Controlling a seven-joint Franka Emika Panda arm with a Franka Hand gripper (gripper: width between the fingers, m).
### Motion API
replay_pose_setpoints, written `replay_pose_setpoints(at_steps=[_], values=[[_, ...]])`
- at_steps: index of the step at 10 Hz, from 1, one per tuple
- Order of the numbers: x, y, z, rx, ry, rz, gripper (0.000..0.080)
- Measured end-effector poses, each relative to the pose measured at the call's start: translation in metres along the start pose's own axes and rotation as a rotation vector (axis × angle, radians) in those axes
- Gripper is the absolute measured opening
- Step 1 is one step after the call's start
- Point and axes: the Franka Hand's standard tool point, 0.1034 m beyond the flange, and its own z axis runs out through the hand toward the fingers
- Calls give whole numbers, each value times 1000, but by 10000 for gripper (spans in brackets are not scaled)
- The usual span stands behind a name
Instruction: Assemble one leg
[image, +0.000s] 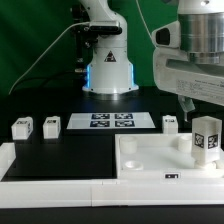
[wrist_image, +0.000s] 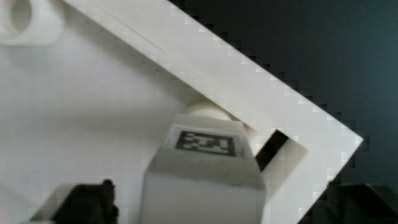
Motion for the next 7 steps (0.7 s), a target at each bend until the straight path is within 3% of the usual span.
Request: replay_pose_setpoints(at_steps=[1,7], values=[[1,0,0,-1,1,-169,640],[1,2,3,-10,0,-892,649]])
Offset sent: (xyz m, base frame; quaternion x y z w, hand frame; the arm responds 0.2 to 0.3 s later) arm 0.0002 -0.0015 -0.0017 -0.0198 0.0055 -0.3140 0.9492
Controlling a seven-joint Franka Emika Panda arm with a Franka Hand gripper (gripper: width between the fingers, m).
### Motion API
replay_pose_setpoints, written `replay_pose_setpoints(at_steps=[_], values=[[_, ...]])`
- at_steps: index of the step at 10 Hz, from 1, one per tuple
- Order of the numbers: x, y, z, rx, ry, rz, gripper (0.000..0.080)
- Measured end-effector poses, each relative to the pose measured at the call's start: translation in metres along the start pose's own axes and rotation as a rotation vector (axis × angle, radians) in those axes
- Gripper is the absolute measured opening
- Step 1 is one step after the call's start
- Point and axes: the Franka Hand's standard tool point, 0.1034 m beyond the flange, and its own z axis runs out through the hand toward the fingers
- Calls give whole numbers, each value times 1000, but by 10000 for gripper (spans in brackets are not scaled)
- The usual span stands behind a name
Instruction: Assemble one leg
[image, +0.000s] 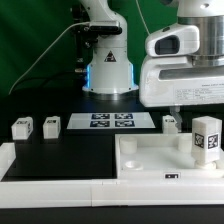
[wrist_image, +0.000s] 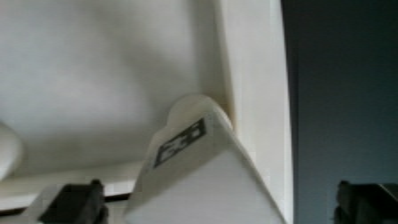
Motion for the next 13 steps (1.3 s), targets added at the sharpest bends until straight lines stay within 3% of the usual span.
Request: replay_pose_setpoints(at_steps=[4,7,8,9,10,13], values=[[0,4,1,-7,-2,-426,649],[0,4,2,-6,-3,-437,602],[0,4,2,-6,-3,-437,428],[0,4,2,-6,-3,-437,428],[0,5,2,-7,-3,-437,291],[0,5,2,-6,-3,-418,291]])
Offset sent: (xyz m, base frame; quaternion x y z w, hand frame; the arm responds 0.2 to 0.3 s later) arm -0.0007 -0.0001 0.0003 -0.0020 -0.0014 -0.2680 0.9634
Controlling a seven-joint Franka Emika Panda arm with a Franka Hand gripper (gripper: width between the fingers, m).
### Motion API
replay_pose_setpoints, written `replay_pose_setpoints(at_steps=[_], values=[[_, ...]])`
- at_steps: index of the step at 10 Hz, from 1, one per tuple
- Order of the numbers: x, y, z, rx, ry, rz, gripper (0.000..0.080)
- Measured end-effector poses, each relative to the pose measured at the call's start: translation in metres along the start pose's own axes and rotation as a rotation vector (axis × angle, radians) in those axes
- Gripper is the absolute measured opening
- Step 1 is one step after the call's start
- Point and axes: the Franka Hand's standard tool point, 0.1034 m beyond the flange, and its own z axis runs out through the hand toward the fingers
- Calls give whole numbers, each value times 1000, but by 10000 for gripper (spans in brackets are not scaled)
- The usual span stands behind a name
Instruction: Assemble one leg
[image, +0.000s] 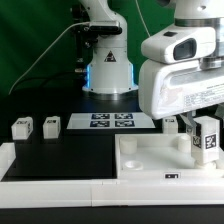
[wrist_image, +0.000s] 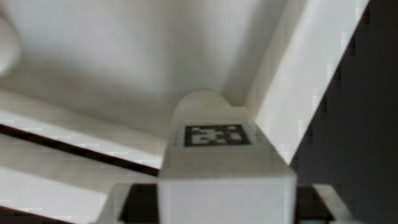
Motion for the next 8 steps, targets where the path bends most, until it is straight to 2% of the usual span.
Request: replay_pose_setpoints(at_steps=[2,4,8], values=[[0,0,0,1,0,135,291],[0,-1,1,0,4,462,292],[1,-2,0,7,5,928,293]])
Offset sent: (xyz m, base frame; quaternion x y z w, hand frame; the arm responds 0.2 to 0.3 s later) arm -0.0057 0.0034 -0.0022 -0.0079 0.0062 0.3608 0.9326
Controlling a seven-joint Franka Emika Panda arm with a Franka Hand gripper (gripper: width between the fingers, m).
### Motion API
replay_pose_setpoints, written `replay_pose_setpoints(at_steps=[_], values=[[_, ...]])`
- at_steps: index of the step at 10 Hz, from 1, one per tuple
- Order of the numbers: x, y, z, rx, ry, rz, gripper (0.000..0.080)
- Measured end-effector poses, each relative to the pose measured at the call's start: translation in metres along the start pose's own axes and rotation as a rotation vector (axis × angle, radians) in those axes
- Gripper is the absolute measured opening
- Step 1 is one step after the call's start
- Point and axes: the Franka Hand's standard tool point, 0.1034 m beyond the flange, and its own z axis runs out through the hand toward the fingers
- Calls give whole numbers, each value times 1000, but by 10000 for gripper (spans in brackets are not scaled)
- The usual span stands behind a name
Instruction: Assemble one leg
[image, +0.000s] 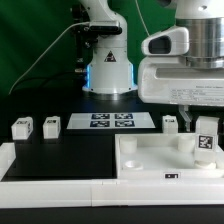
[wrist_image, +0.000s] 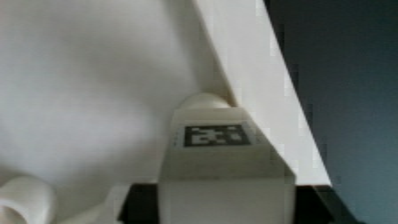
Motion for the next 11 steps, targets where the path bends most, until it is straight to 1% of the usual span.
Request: replay_pose_setpoints(at_steps=[2,4,6,7,8,9,10,11], values=[[0,0,0,4,-3,225,293],[-1,0,2,1,-4,386,293],[-2,-1,3,-2,-1,622,293],[-2,-1,3,-4,1,694,293],[-2,-2,3,-4,1,696,293],[-3,-2,3,-4,1,685,354],[-3,-2,3,-4,1,677,531],[-3,-3,3,-4,1,632,531]])
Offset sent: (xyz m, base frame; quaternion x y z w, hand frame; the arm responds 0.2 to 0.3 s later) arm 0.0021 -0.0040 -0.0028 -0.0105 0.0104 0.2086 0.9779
